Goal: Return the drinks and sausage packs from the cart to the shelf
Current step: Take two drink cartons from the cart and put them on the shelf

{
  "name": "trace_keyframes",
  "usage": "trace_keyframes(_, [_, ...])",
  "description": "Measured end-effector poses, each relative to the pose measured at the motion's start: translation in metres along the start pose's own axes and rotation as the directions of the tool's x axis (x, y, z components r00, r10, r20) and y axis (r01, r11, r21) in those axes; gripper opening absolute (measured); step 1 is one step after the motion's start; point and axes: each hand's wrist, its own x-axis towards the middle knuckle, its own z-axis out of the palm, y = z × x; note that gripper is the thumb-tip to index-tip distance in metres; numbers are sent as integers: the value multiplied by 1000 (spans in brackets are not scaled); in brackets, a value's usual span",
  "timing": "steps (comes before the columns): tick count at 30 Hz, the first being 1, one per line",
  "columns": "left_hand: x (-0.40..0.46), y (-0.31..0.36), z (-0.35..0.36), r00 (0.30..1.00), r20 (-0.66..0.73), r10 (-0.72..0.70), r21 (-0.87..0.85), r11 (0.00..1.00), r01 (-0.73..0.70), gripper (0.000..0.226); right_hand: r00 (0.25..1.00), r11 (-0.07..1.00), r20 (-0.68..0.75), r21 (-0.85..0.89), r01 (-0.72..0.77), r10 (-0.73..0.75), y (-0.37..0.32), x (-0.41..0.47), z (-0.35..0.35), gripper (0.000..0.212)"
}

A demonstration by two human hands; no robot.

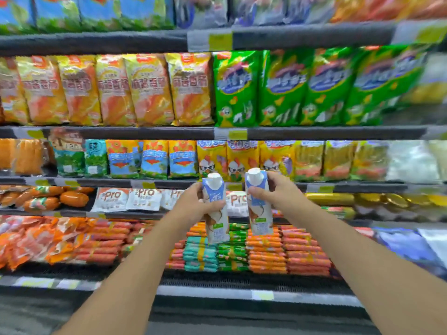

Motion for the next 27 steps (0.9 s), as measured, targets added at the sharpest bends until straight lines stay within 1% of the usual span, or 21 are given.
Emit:
trace_keyframes(2, [14,16,47,998,55,27,27,999,-29,52,998,1000,-62,-9,12,-13,6,-11,-50,24])
trace_keyframes(6, [34,48,141,987,137,88,57,994,-96,42,982,1000,-189,-15,8,-10,19,-39,-141,31])
trace_keyframes(9, [45,69,206,971,205,127,74,987,-145,35,963,1000,-270,-1,11,-10,26,-65,-201,30])
trace_keyframes(14, [64,90,298,940,314,131,85,983,-165,44,927,998,-373,53,-17,35,35,-99,-283,34])
trace_keyframes(18, [80,107,361,904,404,140,113,973,-201,50,879,993,-474,114,-5,59,42,-114,-334,24])
trace_keyframes(20, [92,118,387,884,439,162,104,968,-229,48,857,991,-510,131,-6,72,46,-114,-357,19])
trace_keyframes(24, [121,148,431,837,494,233,63,951,-302,46,824,990,-563,140,23,60,43,-99,-403,21])
trace_keyframes(27, [146,178,456,810,508,293,29,934,-355,45,798,989,-602,136,63,32,27,-85,-437,22])
